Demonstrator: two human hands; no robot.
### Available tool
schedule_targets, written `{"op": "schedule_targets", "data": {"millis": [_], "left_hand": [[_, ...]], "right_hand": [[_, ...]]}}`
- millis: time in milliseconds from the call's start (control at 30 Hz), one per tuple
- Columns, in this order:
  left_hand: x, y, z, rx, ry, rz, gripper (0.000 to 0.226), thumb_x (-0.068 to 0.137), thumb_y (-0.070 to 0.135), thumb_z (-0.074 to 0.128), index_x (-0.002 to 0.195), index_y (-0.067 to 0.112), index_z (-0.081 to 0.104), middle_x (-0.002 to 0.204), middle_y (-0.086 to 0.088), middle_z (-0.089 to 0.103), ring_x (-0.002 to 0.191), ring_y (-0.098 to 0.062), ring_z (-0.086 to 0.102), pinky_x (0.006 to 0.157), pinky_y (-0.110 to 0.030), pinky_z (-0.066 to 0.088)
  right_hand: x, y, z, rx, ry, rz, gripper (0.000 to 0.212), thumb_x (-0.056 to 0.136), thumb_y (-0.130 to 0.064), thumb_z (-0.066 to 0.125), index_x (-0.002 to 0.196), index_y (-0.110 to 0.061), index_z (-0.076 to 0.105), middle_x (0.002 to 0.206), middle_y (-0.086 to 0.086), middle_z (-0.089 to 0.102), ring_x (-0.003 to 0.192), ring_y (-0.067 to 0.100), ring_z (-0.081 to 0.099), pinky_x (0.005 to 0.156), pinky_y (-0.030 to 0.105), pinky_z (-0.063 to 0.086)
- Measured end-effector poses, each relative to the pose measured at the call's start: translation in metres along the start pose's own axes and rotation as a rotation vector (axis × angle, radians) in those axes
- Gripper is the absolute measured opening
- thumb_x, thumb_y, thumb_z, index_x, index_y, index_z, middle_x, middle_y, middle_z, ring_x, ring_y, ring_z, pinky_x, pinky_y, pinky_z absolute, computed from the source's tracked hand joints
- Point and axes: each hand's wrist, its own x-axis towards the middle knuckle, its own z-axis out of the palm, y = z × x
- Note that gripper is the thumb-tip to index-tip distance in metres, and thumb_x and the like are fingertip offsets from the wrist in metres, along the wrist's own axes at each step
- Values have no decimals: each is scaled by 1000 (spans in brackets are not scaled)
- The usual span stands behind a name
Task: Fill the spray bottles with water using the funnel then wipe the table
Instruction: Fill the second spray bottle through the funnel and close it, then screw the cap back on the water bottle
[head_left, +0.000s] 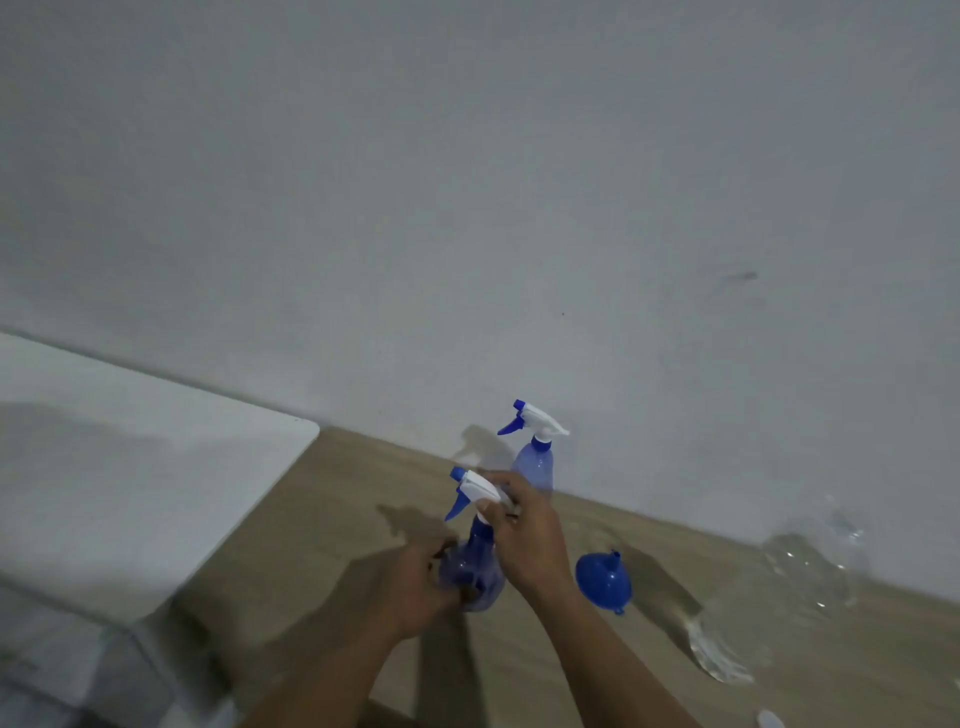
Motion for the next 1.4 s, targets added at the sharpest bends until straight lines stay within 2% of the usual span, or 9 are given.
{"op": "schedule_targets", "data": {"millis": [67,167,267,600,767,900,1133,1267,1400], "left_hand": [[20,-11,-7,57,28,-9,38,82,47,72,116,37,58,108,15,67,85,5,58,70,-4,41],[58,-20,-16,179,89,3,40,82,63,57,118,47,50,115,18,67,106,-8,64,90,-24,50],[102,-27,-21,165,52,-2,38,98,35,57,134,27,51,131,2,61,121,-16,57,78,-8,38],[174,-51,-14,74,135,-18,53,86,47,69,135,43,50,127,7,65,114,-18,60,90,-26,42],[187,-54,-18,212,154,-3,60,80,71,58,135,50,44,124,10,66,110,-19,63,96,-35,49],[193,-59,-19,216,121,-32,57,79,72,58,130,49,45,117,9,68,102,-16,63,96,-38,50],[161,-47,-22,240,184,40,38,91,54,57,125,39,53,111,6,67,98,-19,64,90,-35,51],[127,-43,-17,397,242,103,35,84,50,50,117,38,52,100,8,64,90,-20,65,80,-36,55],[90,-14,-2,406,228,143,33,85,58,47,112,41,55,100,11,62,90,-20,65,80,-36,54]], "right_hand": [[21,3,11,9,9,-10,25,97,-11,61,114,-27,68,100,-20,66,91,-6,61,73,6,45],[54,6,31,-3,14,-37,26,99,-11,59,116,-26,71,102,-17,67,93,-6,62,79,5,45],[87,13,54,-37,7,-33,25,102,-12,55,122,-20,69,94,-13,64,85,0,61,77,0,42],[148,16,59,-449,-48,-59,44,103,-6,46,142,-25,56,102,-5,63,83,10,57,68,9,42],[160,-7,56,-606,-115,2,43,101,-13,49,143,-23,51,119,11,67,103,27,65,80,29,46],[159,-21,53,-777,-203,63,74,97,-9,60,159,-17,19,142,9,55,124,23,58,101,33,48],[120,-30,29,-726,-3,-108,31,96,-10,49,125,-15,57,117,4,65,94,22,66,79,34,56],[86,-22,-3,-716,18,-92,30,98,-18,49,126,-19,61,117,0,66,101,22,64,77,31,49],[52,-5,-41,-721,4,2,17,96,-23,50,104,-17,63,104,4,66,94,27,64,76,36,53]]}}
